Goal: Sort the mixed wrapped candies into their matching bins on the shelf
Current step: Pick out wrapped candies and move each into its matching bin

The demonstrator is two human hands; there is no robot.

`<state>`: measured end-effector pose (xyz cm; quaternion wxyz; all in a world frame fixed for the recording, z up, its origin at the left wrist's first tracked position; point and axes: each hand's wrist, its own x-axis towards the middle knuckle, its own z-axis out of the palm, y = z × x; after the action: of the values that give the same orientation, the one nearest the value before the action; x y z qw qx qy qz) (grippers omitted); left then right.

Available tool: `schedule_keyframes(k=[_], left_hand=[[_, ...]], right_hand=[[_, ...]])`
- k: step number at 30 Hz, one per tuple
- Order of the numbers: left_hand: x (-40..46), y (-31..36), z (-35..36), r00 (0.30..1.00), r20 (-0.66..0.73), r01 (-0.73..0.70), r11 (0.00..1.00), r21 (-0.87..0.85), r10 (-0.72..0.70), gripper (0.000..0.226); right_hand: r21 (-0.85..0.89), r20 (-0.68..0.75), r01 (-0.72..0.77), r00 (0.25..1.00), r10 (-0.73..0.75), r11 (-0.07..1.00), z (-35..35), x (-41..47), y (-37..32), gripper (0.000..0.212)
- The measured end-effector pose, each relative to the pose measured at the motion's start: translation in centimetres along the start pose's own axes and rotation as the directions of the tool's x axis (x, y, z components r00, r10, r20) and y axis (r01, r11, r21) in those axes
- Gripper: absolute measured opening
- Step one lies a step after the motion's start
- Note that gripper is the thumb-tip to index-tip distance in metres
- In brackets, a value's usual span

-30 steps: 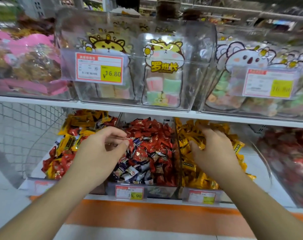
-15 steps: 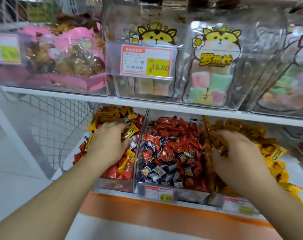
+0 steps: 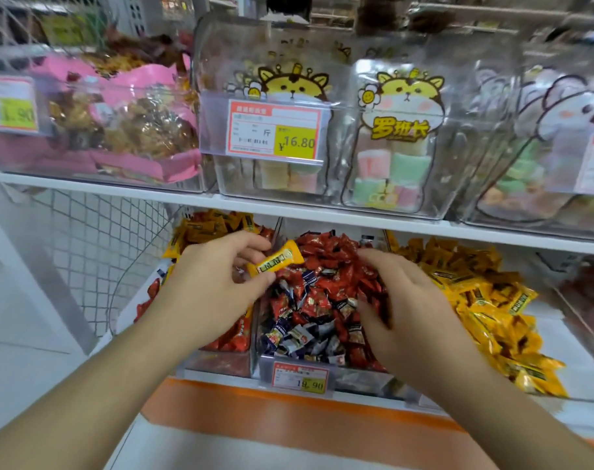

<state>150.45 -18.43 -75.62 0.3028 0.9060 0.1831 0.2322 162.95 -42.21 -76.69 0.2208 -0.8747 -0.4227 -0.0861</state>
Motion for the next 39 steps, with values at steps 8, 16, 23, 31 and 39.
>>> schedule_keyframes(k=[8, 16, 23, 31, 39], left_hand=[[-2.4, 4.7, 3.0, 0.966, 0.257, 0.06, 0.957, -0.284, 0.016, 0.037], [-0.8, 1.8, 1.5, 0.999, 0.032, 0.038, 0.985, -0.169, -0.033, 0.014], [0.6, -3.5, 0.1, 0.99, 0.062, 0.12, 0.991, 0.063, -0.124, 0.025], [0.6, -5.0, 0.7, 0.979, 0.187, 0.03, 0.966, 0.256, -0.08, 0.014], [0.9, -4.6, 1.0, 0.984, 0.14, 0.071, 0.965, 0.254, -0.109, 0.017]], right_hand=[[0.003, -0.007, 0.146, 0.989, -0.146, 0.989, -0.1, -1.0, 0.0, 0.036], [-0.156, -0.182, -0.391, 0.914, 0.363, 0.907, -3.0, -0.1, 6.1, 0.045], [-0.104, -0.075, -0.36, 0.932, 0.354, 0.927, -2.1, 0.1, 4.4, 0.053], [-0.074, -0.022, -0.218, 0.976, 0.217, 0.973, -0.3, 0.0, 2.5, 0.039], [-0.043, -0.017, -0.177, 0.984, 0.177, 0.983, 0.4, 0.1, 2.1, 0.037]])
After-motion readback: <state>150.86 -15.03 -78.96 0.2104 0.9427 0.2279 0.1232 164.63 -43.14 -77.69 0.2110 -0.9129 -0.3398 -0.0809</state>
